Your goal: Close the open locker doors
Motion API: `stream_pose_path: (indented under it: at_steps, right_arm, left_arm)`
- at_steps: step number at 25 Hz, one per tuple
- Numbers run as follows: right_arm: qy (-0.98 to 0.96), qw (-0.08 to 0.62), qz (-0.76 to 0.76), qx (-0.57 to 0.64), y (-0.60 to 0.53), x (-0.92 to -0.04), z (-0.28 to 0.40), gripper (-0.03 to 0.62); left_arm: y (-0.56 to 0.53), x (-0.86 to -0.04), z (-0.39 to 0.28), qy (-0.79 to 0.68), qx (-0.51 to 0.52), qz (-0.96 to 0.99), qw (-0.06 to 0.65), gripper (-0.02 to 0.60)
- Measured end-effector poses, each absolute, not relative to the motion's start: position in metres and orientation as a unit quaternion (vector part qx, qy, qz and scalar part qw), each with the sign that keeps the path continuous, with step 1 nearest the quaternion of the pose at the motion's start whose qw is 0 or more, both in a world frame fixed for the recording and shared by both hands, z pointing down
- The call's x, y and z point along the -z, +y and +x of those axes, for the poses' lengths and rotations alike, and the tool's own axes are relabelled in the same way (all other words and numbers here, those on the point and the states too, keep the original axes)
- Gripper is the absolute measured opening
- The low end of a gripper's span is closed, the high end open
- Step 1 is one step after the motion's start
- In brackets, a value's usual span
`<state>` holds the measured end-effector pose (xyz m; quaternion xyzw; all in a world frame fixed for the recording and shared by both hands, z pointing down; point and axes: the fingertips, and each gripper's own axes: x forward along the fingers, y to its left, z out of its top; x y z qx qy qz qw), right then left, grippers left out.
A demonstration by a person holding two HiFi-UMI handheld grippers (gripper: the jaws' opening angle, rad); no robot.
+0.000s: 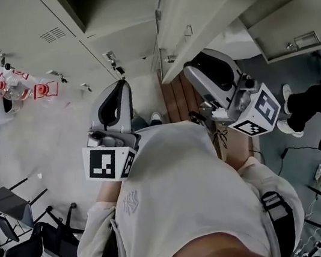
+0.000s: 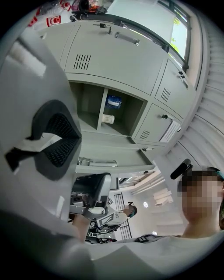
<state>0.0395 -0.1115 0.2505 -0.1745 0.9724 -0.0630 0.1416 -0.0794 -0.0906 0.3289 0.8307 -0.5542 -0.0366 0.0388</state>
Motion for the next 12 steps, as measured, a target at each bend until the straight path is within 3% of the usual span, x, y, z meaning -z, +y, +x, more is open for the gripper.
stream_pose_path:
  at_steps: [12]
  right_arm:
    - [0.984, 0.106, -0.143, 0.032, -0.121, -0.245, -0.059, 0.083]
  left_arm:
    - [-0.094, -0.315, -0.138, -0.568, 0.032, 0.822, 0.028, 0.002]
